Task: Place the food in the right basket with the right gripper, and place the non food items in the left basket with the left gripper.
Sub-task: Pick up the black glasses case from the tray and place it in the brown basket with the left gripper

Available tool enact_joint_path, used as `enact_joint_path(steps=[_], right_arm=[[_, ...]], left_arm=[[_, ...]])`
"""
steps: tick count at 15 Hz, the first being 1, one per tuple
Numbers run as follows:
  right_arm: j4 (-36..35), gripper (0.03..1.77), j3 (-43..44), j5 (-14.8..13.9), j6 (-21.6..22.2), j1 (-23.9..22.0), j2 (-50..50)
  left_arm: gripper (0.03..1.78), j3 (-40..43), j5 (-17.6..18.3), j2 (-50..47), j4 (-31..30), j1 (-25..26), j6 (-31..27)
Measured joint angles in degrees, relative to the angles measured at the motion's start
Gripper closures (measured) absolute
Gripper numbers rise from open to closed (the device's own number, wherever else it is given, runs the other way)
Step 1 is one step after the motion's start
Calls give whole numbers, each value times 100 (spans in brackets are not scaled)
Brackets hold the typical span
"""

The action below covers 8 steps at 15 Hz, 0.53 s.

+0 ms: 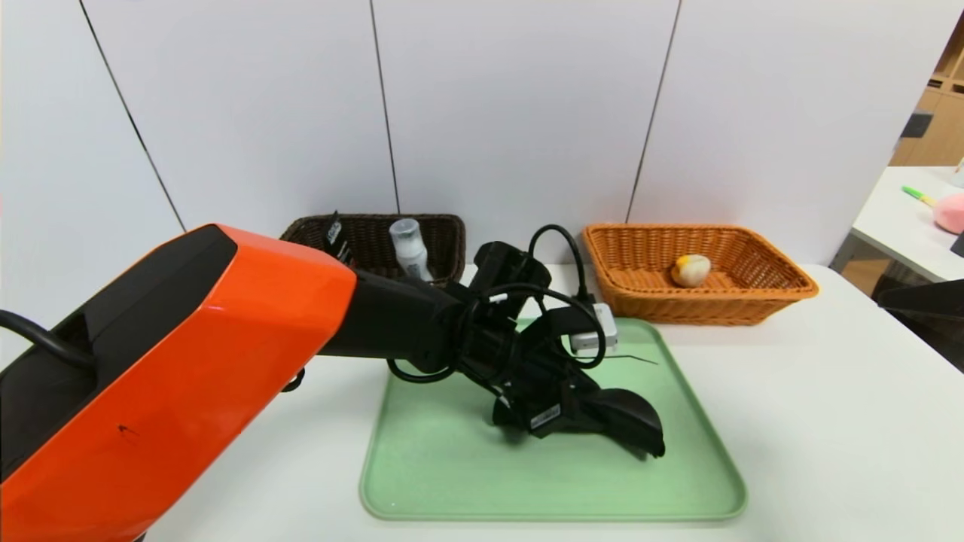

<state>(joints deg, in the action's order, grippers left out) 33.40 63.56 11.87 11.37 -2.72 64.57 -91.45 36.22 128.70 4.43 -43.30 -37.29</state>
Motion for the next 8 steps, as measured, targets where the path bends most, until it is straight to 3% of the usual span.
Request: enact_joint_path(steps=[2, 8], right_arm=[[-5, 10, 2, 0, 0, 0, -5], [0, 10, 38, -2, 0, 20, -27]], left_arm=[[129, 5, -17, -67, 48, -2, 6], [136, 121, -67, -212, 122, -5, 24]])
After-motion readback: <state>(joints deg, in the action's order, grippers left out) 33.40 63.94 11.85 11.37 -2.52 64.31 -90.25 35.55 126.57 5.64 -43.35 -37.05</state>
